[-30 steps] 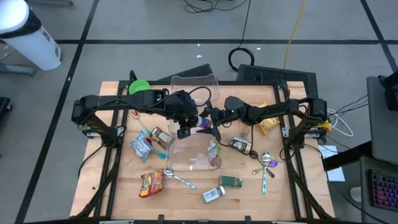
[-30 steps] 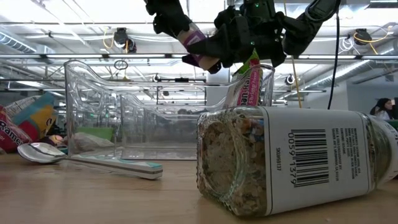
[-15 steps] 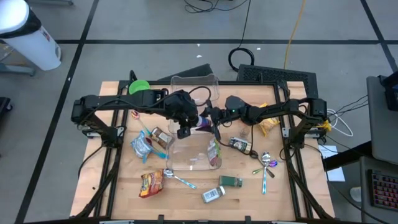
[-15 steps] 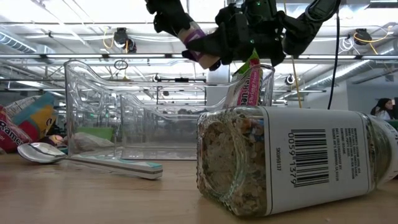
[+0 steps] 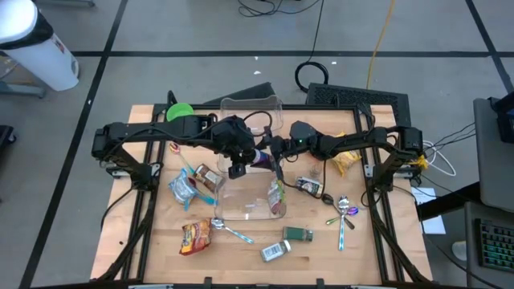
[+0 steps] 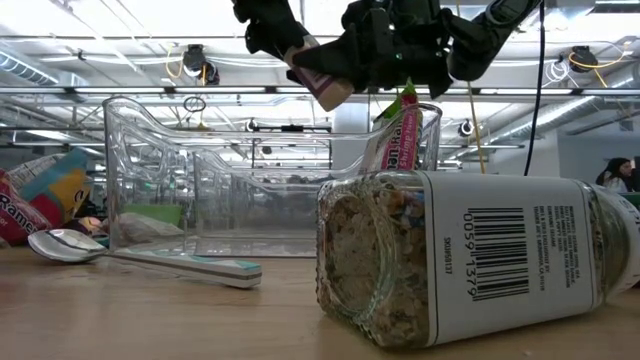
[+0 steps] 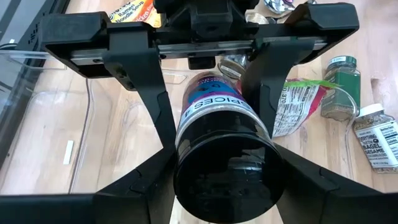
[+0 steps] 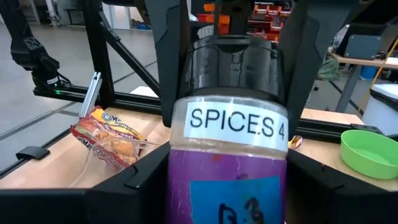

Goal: Pick & Place Food Item
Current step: Put the purple seasoning bottle into the middle transparent bin

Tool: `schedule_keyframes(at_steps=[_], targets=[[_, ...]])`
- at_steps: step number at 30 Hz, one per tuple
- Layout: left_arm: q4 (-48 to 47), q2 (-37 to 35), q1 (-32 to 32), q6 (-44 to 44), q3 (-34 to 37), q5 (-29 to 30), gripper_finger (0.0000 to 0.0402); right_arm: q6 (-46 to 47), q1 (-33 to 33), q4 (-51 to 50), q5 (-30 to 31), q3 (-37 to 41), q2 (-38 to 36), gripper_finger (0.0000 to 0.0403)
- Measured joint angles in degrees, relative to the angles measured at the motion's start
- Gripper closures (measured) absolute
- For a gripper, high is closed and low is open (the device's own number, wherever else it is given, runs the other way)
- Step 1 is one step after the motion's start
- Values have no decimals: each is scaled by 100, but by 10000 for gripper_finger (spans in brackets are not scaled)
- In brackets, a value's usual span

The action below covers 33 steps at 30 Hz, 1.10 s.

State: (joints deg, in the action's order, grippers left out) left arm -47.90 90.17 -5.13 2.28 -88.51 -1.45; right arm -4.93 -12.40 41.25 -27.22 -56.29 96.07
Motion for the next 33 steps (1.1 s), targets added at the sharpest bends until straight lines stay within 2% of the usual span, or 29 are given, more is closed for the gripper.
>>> schedule_keyframes(at_steps=[8,20,33], targets=[[-22,0,0,85,0,-45,183,-9,0,2,-2,-33,0,176],[-21,11,0,122,0,-72,182,13,-4,46,-216,-33,0,197],[104,11,2,83,4,-149,121,-87,-7,71,-295,-33,0,200]])
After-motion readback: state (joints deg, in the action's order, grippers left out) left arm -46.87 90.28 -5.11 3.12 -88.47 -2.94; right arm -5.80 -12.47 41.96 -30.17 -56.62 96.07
